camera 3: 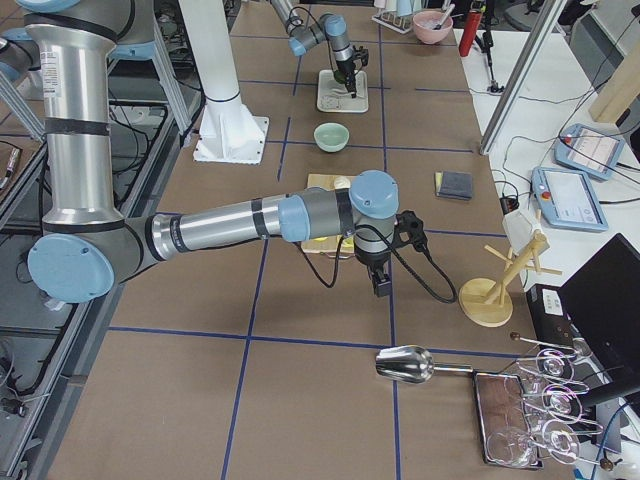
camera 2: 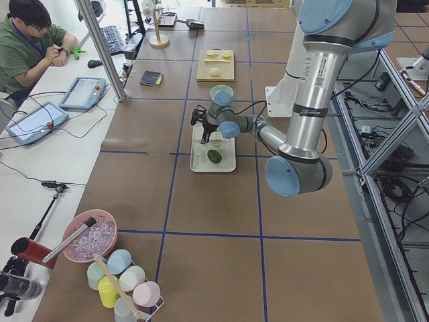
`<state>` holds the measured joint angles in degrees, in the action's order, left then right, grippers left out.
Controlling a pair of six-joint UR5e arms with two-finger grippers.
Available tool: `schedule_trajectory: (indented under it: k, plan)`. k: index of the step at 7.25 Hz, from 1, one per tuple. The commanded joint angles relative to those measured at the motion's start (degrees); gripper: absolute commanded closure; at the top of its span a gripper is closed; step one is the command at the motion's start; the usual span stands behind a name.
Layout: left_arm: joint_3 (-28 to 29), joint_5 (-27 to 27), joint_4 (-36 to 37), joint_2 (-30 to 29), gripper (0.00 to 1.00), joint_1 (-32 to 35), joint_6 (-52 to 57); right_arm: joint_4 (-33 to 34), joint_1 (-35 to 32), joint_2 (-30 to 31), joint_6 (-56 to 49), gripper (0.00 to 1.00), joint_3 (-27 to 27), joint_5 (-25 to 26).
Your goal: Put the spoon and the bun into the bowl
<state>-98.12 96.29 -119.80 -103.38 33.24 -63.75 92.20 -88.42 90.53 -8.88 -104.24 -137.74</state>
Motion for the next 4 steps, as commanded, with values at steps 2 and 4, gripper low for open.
schedule_trajectory:
  k: [2, 4]
  plan:
    - [-2.06, 0.04, 0.18, -0.24, 1.0, 0.07, -0.75, 0.0, 0.0, 0.0, 0.0, 0.0, 0.0, -0.07]
    - [-3.49, -0.13, 6.8, -6.52, 1.0, -0.1, -14.66, 0.0, 0.0, 0.0, 0.0, 0.0, -0.08, -0.07]
